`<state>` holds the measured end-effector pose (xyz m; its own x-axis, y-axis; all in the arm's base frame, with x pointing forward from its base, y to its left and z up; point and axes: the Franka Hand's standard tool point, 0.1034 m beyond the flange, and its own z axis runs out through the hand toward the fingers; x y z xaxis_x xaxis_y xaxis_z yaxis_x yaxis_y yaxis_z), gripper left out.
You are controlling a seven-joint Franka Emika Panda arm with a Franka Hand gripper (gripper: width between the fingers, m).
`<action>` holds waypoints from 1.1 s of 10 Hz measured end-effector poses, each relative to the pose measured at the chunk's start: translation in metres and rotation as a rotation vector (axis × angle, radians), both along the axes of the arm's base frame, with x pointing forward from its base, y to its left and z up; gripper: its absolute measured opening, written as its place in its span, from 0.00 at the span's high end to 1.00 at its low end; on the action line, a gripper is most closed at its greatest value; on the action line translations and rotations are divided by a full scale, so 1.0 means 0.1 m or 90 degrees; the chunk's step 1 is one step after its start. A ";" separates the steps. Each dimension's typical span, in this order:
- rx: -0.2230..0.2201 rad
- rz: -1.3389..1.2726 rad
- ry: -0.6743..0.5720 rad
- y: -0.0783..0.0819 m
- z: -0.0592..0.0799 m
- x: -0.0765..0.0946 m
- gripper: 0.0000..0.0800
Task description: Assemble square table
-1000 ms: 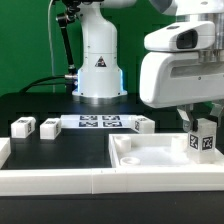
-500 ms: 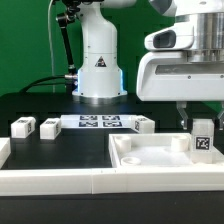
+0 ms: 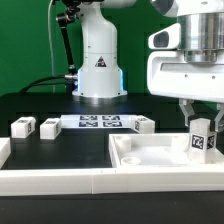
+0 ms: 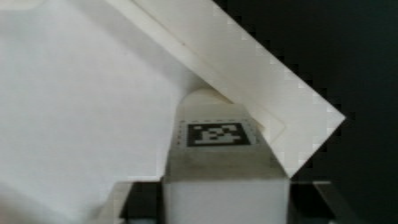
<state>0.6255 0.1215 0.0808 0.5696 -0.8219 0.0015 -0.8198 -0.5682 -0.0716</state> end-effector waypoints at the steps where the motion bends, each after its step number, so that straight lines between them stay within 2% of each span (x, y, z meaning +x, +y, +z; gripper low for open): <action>1: 0.006 -0.021 0.002 -0.01 0.00 0.00 0.64; 2: 0.020 -0.017 0.006 -0.05 0.00 0.02 0.64; 5: 0.021 -0.016 0.004 -0.04 0.00 0.02 0.62; 6: 0.018 0.027 0.002 -0.05 -0.01 0.02 0.40; 7: 0.018 0.039 0.013 -0.02 0.00 0.00 0.24; 8: 0.010 0.112 0.015 0.01 0.02 0.00 0.20; 11: 0.002 0.276 0.005 0.00 0.02 0.01 0.19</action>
Offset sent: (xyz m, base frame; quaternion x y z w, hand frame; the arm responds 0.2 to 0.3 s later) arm 0.0000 0.0000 0.0000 0.0000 0.0000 0.0000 1.0000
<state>0.6268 0.1214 0.0833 0.8625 -0.5060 -0.0062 -0.5052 -0.8603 -0.0681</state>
